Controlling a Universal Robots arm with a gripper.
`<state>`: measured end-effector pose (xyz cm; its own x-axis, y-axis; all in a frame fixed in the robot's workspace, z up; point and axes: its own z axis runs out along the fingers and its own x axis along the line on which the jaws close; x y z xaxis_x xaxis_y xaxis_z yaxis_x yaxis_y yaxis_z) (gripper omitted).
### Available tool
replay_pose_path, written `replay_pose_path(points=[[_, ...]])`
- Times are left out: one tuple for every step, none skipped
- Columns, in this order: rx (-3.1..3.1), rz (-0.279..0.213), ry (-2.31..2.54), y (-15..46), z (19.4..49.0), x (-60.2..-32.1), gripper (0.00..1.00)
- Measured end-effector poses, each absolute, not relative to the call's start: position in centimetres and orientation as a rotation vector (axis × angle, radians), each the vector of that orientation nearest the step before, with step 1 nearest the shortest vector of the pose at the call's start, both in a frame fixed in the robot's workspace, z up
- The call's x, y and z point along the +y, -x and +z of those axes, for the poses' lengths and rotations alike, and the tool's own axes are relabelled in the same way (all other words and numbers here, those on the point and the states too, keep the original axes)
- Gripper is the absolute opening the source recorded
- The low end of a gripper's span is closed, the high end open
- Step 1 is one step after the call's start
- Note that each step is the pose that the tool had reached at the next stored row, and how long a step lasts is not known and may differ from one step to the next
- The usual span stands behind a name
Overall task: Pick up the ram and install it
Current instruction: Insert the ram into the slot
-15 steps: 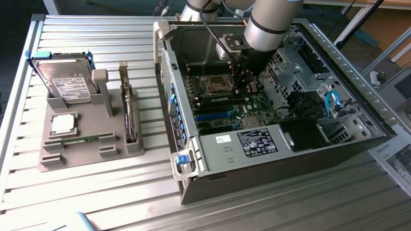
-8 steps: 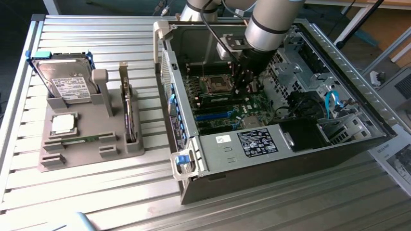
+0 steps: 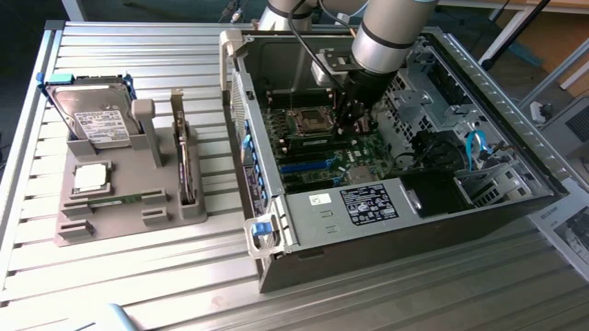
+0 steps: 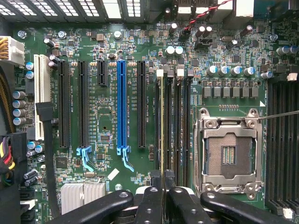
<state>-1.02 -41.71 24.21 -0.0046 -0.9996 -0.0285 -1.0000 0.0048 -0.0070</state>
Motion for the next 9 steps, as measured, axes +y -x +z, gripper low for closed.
replay_pose_path(points=[[2.209, 0.024, 2.198, 1.02, 24.20, -41.71, 0.12], [2.209, 0.024, 2.199, 1.02, 24.21, -41.71, 0.12], [2.209, 0.024, 2.199, 1.02, 24.21, -41.71, 0.12], [2.209, 0.024, 2.199, 1.02, 24.21, -41.71, 0.12], [2.209, 0.024, 2.199, 1.01, 24.21, -41.71, 0.12], [2.210, 0.026, 2.200, 0.98, 24.21, -41.71, 0.12], [2.212, 0.030, 2.201, 0.95, 24.21, -41.71, 0.12], [2.212, 0.031, 2.202, 0.93, 24.21, -41.71, 0.12], [2.213, 0.033, 2.202, 0.92, 24.21, -41.71, 0.12]])
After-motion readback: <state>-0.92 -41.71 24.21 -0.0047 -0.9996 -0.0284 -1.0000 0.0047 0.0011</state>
